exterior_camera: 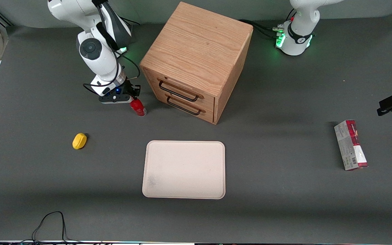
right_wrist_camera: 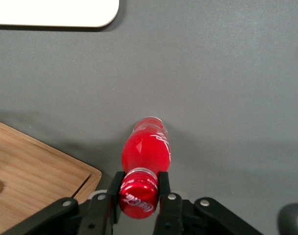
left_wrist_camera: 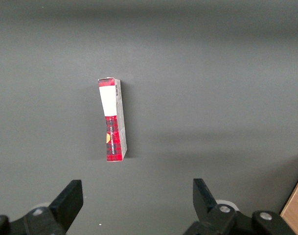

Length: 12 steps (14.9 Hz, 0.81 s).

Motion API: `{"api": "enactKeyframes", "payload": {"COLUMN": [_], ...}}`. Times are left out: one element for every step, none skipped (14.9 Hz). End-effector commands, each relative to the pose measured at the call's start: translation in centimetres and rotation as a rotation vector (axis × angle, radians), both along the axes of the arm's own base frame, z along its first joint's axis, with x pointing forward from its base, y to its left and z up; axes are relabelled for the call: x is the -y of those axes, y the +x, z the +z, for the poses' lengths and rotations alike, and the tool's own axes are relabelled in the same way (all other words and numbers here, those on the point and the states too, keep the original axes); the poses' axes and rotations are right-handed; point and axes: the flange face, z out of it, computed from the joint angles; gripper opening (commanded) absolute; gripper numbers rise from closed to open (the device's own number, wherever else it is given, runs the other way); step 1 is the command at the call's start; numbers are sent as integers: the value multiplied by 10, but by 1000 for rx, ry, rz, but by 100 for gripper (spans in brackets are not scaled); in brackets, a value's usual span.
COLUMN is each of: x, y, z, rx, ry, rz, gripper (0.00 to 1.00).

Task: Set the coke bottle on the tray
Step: 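Lower the open right gripper around the bottle and close it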

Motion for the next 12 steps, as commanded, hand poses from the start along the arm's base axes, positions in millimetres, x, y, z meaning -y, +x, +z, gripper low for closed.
{"api": "enactKeyframes", "payload": {"x": [-4, -6, -8, -11, -12, -14, -16, -19, -21, -22, -25, -29], "y": [1, 5, 10, 14, 21, 29, 36, 45, 55, 71, 86, 100], "z": [3, 8, 16, 27, 40, 56, 73, 91, 106, 122, 134, 148], "rx": [11, 17, 16, -2, -11, -15, -21, -16, -5, 10, 11, 11], "ry": [10, 12, 13, 2, -11, -19, -20, -18, -16, -7, -4, -2], "rz": [-11, -6, -3, 4, 10, 18, 16, 16, 22, 24, 20, 21], "gripper": [0, 0, 0, 0, 0, 0, 0, 0, 0, 0, 0, 0]}}
